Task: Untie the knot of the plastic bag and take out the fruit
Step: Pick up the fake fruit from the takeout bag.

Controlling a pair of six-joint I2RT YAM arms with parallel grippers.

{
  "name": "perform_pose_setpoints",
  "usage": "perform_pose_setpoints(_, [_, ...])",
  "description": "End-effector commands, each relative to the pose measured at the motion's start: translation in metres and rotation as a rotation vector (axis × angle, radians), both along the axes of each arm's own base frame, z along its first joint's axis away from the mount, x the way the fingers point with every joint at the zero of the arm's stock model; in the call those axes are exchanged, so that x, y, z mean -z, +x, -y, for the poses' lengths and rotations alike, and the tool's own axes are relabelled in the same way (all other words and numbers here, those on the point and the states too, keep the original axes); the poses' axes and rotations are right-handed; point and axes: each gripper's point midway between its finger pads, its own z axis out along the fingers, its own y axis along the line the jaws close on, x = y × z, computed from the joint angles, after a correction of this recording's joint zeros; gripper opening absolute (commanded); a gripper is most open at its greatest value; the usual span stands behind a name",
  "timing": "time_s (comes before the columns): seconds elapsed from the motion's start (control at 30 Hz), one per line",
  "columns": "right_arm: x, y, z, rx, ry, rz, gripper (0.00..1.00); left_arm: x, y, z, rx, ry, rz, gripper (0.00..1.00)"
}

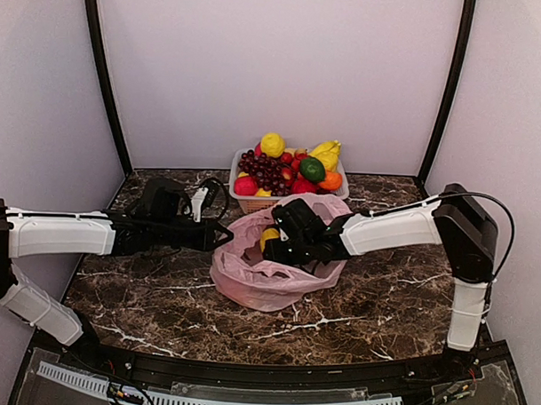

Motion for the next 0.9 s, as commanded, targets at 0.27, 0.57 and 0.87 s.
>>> perform_pose_setpoints(0.27, [-0.062,-0.064,0.01,-0.158,0.053,0.061,0.36,-0.011,0.014,0.003,-0.064,-0.017,-0.012,0.01])
perform_pose_setpoints(0.57, [-0.107,-0.099,0.01,-0.184,0.148,0.096,0.36,-0.004,0.011,-0.007,-0.079,0.052,-0.016,0.01])
perform_pose_setpoints(0.87, [-0.165,-0.104,0.017,-0.166,0.264,0.182,0.36,0.002,0.006,-0.007,-0.04,0.082,-0.02,0.01])
